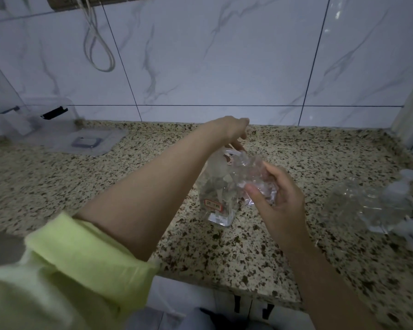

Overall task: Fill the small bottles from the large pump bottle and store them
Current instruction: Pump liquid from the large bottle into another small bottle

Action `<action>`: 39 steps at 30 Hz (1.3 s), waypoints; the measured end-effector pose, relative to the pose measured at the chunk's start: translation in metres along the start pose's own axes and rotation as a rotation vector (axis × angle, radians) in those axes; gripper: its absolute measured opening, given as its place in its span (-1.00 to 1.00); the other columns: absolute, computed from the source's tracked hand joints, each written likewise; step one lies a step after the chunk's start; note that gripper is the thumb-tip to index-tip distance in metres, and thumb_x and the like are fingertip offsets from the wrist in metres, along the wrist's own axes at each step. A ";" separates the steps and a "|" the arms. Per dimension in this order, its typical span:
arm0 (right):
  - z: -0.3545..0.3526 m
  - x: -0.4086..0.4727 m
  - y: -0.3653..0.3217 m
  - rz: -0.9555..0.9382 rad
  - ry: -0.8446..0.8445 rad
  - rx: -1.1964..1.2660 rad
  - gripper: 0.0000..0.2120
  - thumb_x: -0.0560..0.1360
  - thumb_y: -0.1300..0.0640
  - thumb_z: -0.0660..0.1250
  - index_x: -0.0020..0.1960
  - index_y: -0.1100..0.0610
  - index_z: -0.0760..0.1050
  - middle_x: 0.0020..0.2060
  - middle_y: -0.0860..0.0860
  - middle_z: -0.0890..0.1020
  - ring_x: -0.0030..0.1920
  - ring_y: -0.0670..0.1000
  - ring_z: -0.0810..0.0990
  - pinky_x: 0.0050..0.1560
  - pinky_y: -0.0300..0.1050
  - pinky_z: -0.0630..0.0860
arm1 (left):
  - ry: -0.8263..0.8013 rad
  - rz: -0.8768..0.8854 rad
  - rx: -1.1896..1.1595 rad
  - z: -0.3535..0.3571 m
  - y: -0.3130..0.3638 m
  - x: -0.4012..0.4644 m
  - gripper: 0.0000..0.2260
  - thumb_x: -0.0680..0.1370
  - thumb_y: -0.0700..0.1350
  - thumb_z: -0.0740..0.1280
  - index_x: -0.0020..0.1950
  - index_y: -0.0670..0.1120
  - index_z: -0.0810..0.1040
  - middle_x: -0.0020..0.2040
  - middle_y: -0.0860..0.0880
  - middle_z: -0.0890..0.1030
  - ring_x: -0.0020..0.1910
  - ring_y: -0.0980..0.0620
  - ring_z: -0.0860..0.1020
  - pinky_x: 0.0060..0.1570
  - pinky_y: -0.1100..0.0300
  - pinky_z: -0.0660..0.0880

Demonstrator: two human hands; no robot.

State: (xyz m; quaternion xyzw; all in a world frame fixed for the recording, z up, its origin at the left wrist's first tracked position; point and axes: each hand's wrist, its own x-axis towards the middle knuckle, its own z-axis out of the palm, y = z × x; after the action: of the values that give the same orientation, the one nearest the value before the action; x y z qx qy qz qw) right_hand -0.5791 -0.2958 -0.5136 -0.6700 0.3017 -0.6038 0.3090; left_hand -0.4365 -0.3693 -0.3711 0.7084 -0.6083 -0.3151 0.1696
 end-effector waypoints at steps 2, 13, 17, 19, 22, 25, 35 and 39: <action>0.000 0.000 0.001 -0.011 -0.001 -0.004 -0.56 0.49 -0.05 0.45 0.33 0.00 0.49 0.13 -0.06 0.64 0.16 -0.02 0.65 0.19 0.05 0.62 | 0.004 -0.012 0.023 0.002 -0.002 -0.001 -0.49 0.70 0.14 -0.05 0.27 -0.11 0.57 0.05 -0.08 0.71 0.15 -0.07 0.54 0.20 0.06 0.42; 0.000 0.001 0.004 -0.041 -0.013 -0.059 -0.55 0.49 -0.05 0.45 0.34 -0.03 0.48 0.12 -0.07 0.63 0.15 0.00 0.63 0.17 0.09 0.62 | 0.008 -0.018 0.140 0.007 -0.001 -0.004 -0.50 0.71 0.14 -0.07 0.38 -0.11 0.49 0.18 -0.08 0.64 0.17 -0.06 0.51 0.18 0.07 0.33; 0.000 0.001 0.002 -0.032 0.010 -0.025 -0.56 0.48 -0.06 0.46 0.32 -0.05 0.48 0.09 -0.09 0.62 0.13 0.00 0.63 0.16 0.07 0.62 | 0.030 -0.001 0.143 0.007 -0.002 0.002 -0.47 0.70 0.15 -0.07 0.51 -0.13 0.35 0.16 -0.09 0.66 0.20 -0.10 0.51 0.23 0.04 0.36; 0.000 0.001 0.003 -0.040 -0.017 -0.041 -0.55 0.49 -0.03 0.47 0.34 0.00 0.50 0.11 -0.08 0.63 0.13 0.02 0.64 0.13 0.12 0.63 | 0.022 -0.020 0.131 0.007 -0.004 0.002 -0.47 0.69 0.17 -0.06 0.52 -0.11 0.34 0.17 -0.08 0.66 0.22 -0.10 0.50 0.29 0.01 0.35; -0.002 0.002 0.002 -0.057 -0.011 -0.048 -0.56 0.49 -0.03 0.46 0.33 0.03 0.50 0.09 -0.11 0.63 0.11 -0.04 0.63 0.14 0.02 0.63 | -0.038 -0.021 0.158 0.008 0.000 0.001 -0.49 0.71 0.13 -0.06 0.55 -0.12 0.28 0.38 -0.13 0.52 0.37 -0.11 0.42 0.43 -0.01 0.29; -0.001 0.002 0.002 -0.058 0.014 -0.012 -0.56 0.49 0.00 0.46 0.33 0.06 0.50 0.11 -0.04 0.63 0.13 -0.01 0.64 0.16 0.05 0.63 | -0.042 -0.019 0.124 0.005 0.001 0.005 -0.47 0.70 0.17 -0.04 0.52 -0.13 0.31 0.26 -0.11 0.61 0.09 -0.05 0.57 0.26 0.03 0.43; -0.003 0.003 0.007 -0.128 0.002 -0.081 -0.54 0.49 0.04 0.49 0.33 0.15 0.50 0.10 0.03 0.63 0.11 0.03 0.64 0.12 0.02 0.63 | -0.023 -0.015 0.155 0.007 -0.002 0.003 -0.46 0.69 0.18 -0.06 0.51 -0.12 0.36 0.25 -0.11 0.61 0.28 -0.11 0.47 0.29 -0.01 0.30; -0.003 0.004 0.006 -0.148 -0.003 -0.093 -0.55 0.50 0.02 0.47 0.33 0.11 0.49 0.09 -0.01 0.62 0.10 0.00 0.64 0.11 -0.01 0.63 | -0.056 -0.005 0.204 0.007 0.001 0.000 -0.45 0.71 0.15 -0.10 0.36 -0.12 0.53 0.29 -0.11 0.58 0.18 -0.06 0.45 0.16 0.06 0.28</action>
State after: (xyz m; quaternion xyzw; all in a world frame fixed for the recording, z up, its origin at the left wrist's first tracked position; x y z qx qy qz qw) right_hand -0.5823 -0.3024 -0.5153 -0.7049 0.2786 -0.6093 0.2328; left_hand -0.4413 -0.3681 -0.3757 0.7144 -0.6400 -0.2717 0.0784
